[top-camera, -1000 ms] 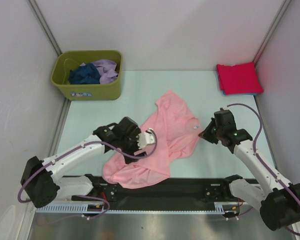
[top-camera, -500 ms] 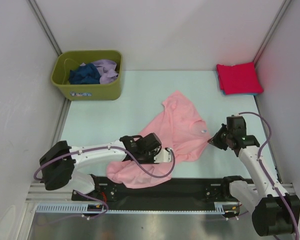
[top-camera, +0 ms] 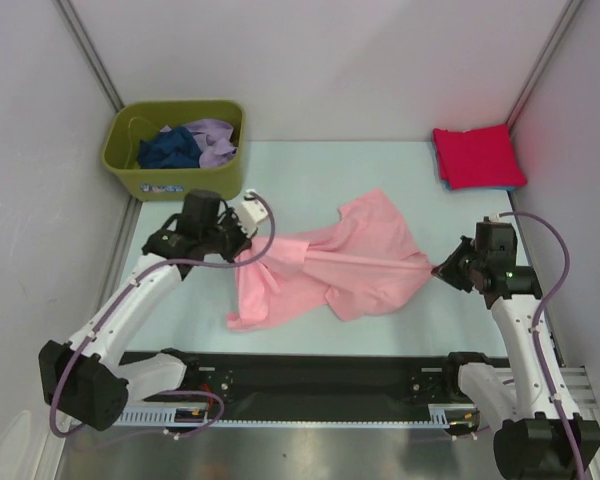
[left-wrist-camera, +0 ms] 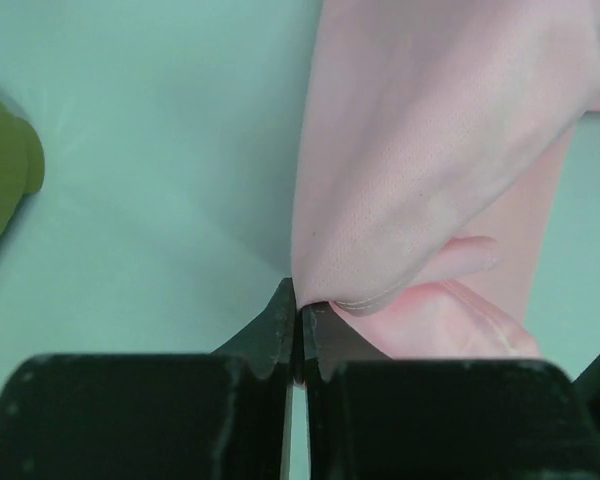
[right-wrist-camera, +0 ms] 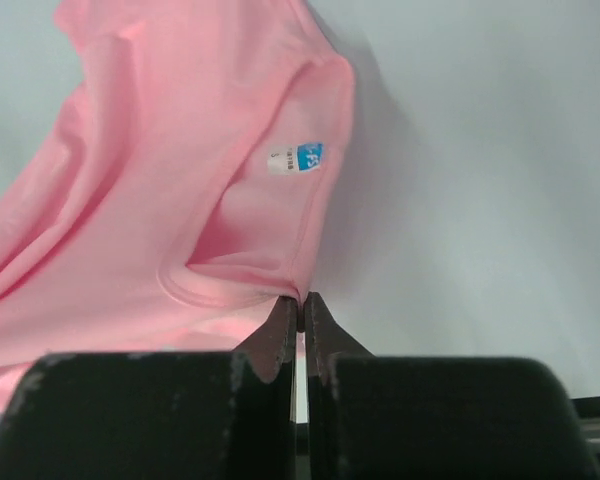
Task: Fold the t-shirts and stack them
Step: Flatten the tshirt out
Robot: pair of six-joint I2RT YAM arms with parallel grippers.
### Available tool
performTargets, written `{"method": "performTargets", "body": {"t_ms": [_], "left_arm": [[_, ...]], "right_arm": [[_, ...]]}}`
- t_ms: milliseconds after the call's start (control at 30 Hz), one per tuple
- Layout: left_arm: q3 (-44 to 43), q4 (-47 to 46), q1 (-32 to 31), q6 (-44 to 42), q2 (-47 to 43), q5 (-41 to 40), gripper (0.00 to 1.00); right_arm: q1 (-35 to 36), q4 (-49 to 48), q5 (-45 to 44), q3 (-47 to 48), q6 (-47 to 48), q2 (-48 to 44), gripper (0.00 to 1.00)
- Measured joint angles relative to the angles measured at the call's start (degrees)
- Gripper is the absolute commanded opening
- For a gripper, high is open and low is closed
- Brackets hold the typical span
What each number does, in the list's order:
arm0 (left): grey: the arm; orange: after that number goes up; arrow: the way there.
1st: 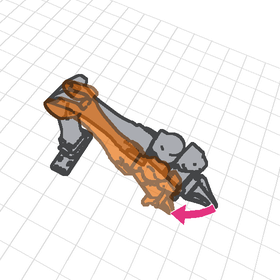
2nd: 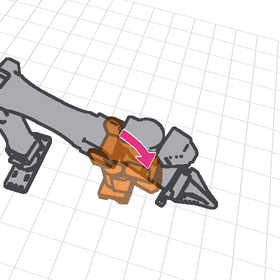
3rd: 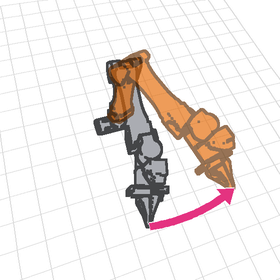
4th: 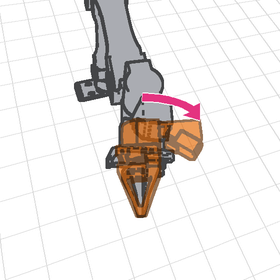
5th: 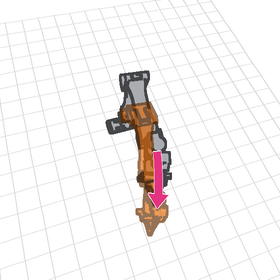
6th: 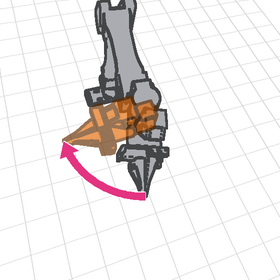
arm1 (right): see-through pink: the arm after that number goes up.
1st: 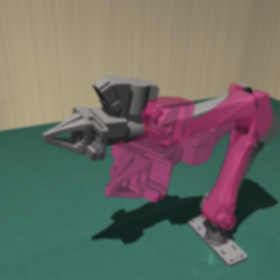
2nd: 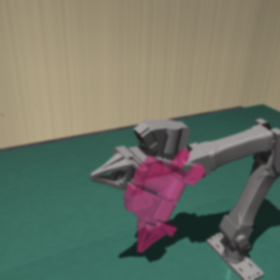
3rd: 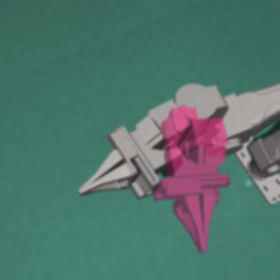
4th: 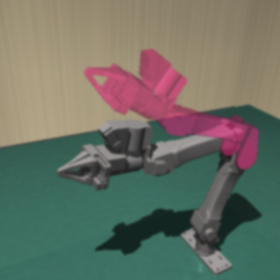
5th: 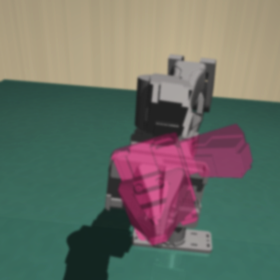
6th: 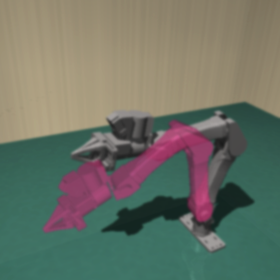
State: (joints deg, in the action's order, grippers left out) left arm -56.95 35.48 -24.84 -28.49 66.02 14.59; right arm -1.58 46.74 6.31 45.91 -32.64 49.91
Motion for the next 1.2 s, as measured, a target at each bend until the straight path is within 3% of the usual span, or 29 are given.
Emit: {"method": "performTargets", "body": {"t_ms": [167,300,333,367,500,533,567,600,667,767,933,1067,1200], "left_arm": [[-1.2,-0.6,12.1,0.4,1.5,11.0,0.1],[-4.7,-1.5,17.1,2.8,11.9,15.0,0.11],[-6.2,-2.1,17.4,3.4,15.0,15.5,0.15],[-8.5,-2.8,17.7,4.7,19.6,15.6,0.26],[-18.6,-3.3,18.2,9.0,33.6,13.8,0.52],[-21.1,-3.0,18.3,10.0,36.0,13.2,0.56],[-22.8,-3.0,18.5,10.6,37.4,12.7,0.69],[-23.4,-3.1,18.6,10.9,37.7,12.6,0.72],[-23.5,-2.3,18.6,11.3,36.4,12.6,0.76],[-21.5,-0.2,18.1,8.9,30.7,12.5,0.73],[-8.9,2.8,14.1,1.3,14.3,11.1,0.66],[4.3,4.0,4.5,-2.7,5.0,5.9,0.74],[11.2,4.5,-3.1,-3.5,4.2,0.0,0.76]], "right_arm": [[0.3,1.6,2.4,3.3,0.2,-1.7,0.0],[2.0,-0.7,4.0,3.4,-1.7,-0.2,0.0],[2.6,-1.9,4.0,3.4,-2.1,0.7,0.0],[3.3,-3.7,3.8,3.4,-2.4,2.5,0.0],[3.5,-10.8,1.7,4.1,-3.3,13.4,0.0],[3.1,-11.9,1.1,4.7,-3.3,16.5,0.03],[2.7,-12.9,0.5,5.4,-3.3,19.1,0.24],[2.3,-13.2,0.2,6.1,-3.3,21.0,0.38],[1.2,-13.5,0.2,9.1,-2.2,24.8,0.7],[0.3,-13.7,-0.8,12.4,-0.6,27.2,0.86],[3.1,-11.0,-5.1,10.5,-0.6,22.1,0.82],[13.3,-7.8,-9.1,2.3,-6.2,9.9,0.76],[24.5,-6.5,-11.2,-6.6,-14.5,2.9,0.77]]}}
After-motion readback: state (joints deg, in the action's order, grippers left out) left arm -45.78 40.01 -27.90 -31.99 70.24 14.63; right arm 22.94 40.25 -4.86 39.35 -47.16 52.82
